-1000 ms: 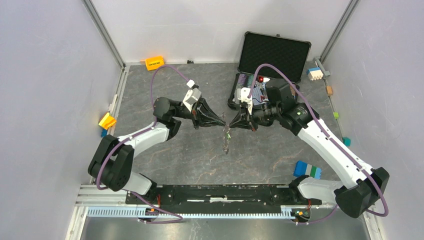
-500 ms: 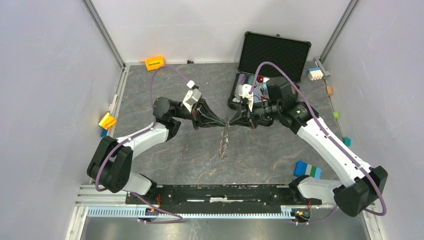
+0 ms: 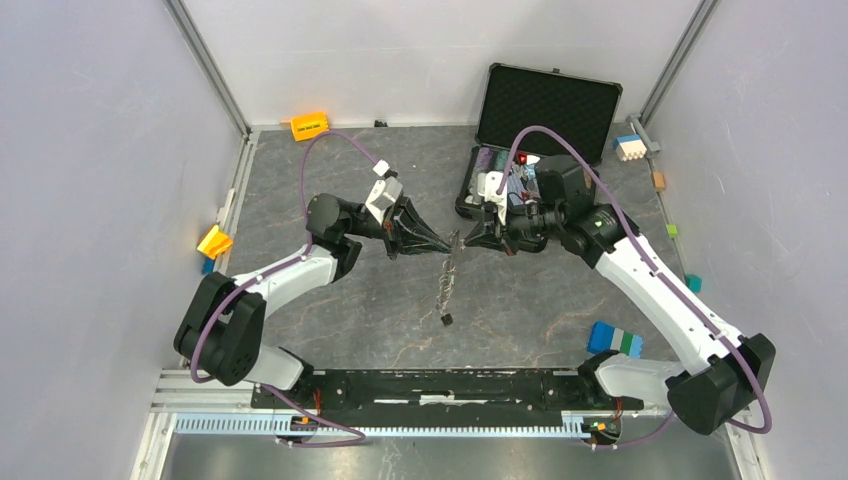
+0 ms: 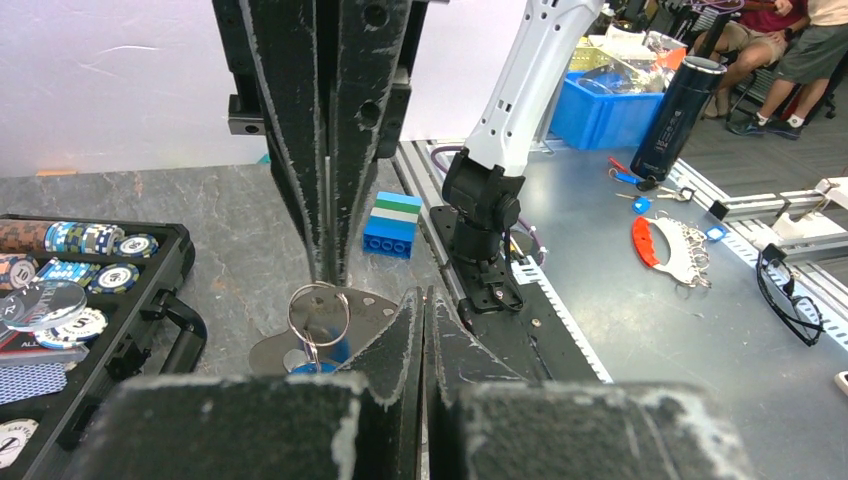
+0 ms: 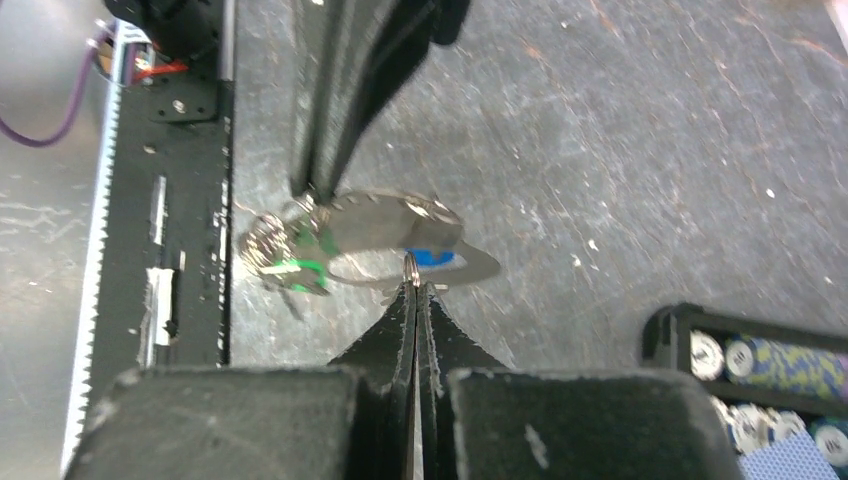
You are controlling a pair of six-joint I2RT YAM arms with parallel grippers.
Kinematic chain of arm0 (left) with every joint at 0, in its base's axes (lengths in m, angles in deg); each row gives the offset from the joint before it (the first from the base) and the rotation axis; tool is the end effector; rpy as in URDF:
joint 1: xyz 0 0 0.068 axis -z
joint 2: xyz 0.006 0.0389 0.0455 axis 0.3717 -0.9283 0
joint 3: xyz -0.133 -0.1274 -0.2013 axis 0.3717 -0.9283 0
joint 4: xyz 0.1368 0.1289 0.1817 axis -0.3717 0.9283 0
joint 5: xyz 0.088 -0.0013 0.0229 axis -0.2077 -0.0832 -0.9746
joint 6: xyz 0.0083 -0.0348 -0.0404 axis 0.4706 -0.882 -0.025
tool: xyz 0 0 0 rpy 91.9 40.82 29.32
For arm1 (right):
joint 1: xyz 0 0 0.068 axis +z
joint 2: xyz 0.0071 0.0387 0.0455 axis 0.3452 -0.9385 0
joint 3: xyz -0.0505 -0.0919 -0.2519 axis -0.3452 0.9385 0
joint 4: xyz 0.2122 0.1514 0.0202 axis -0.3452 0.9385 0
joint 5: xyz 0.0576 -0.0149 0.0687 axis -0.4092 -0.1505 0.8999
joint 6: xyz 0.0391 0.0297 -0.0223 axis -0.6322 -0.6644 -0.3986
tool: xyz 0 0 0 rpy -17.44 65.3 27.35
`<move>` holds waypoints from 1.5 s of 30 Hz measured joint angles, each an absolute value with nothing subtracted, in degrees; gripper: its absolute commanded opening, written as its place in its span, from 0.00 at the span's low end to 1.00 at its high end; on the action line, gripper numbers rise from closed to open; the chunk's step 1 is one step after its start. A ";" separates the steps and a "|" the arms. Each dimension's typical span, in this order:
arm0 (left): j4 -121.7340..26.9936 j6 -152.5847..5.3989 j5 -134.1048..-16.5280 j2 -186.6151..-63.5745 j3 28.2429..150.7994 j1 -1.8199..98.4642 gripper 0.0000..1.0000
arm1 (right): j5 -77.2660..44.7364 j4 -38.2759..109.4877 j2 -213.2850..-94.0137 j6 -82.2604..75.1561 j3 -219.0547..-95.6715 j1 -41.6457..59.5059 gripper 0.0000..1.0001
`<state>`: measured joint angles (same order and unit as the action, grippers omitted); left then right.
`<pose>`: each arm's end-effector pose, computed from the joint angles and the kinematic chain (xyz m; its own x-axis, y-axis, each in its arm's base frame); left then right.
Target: Put the keys on the keyring
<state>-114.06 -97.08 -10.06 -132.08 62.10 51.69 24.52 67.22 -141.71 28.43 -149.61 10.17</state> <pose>0.2324 -0.1729 0.3165 -0.1229 -0.1174 -0.9855 0.9558 -0.2813 -0.0856 0.2054 0.1512 0.3609 -0.0590 -0.3616 -0.9305 -0.9933 0.1140 0.0187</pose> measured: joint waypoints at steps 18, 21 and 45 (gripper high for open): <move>-108.29 -94.74 -10.70 -132.01 61.95 48.46 0.02 | 17.09 74.63 -143.18 45.19 -132.40 0.47 0.00; -100.82 -91.77 -12.09 -131.62 62.08 47.28 0.02 | 16.45 74.91 -145.06 46.44 -129.08 0.49 0.00; -67.94 -71.29 -15.94 -127.53 64.16 46.27 0.02 | 15.38 68.90 -162.02 47.66 -126.26 -0.23 0.39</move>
<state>-67.94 -71.29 -15.94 -127.53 64.16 46.27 15.38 68.90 -162.02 47.66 -126.26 -0.23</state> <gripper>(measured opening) 0.025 0.319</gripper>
